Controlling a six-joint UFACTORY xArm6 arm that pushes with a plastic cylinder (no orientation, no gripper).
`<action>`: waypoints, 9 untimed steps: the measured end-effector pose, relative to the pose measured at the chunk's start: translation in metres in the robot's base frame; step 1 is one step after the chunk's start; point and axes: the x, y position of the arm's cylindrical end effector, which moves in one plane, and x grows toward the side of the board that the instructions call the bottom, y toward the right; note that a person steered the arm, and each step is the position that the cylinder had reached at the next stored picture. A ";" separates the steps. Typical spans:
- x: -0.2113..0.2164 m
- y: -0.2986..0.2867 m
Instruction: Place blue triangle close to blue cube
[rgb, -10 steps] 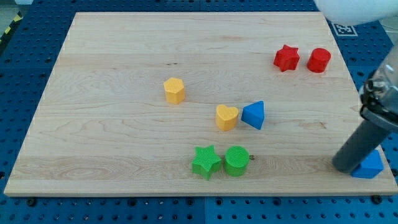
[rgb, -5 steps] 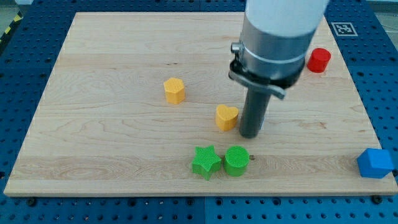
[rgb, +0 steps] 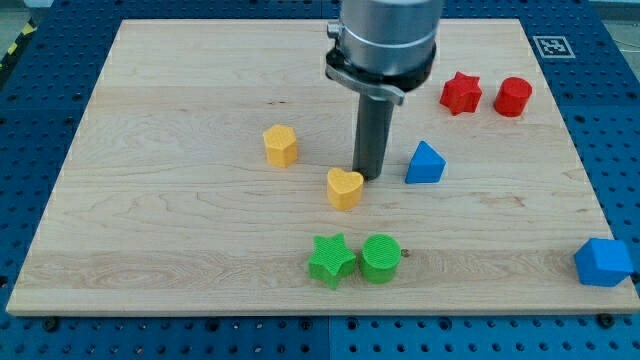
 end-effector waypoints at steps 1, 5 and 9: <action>-0.003 0.037; 0.020 0.159; 0.078 0.205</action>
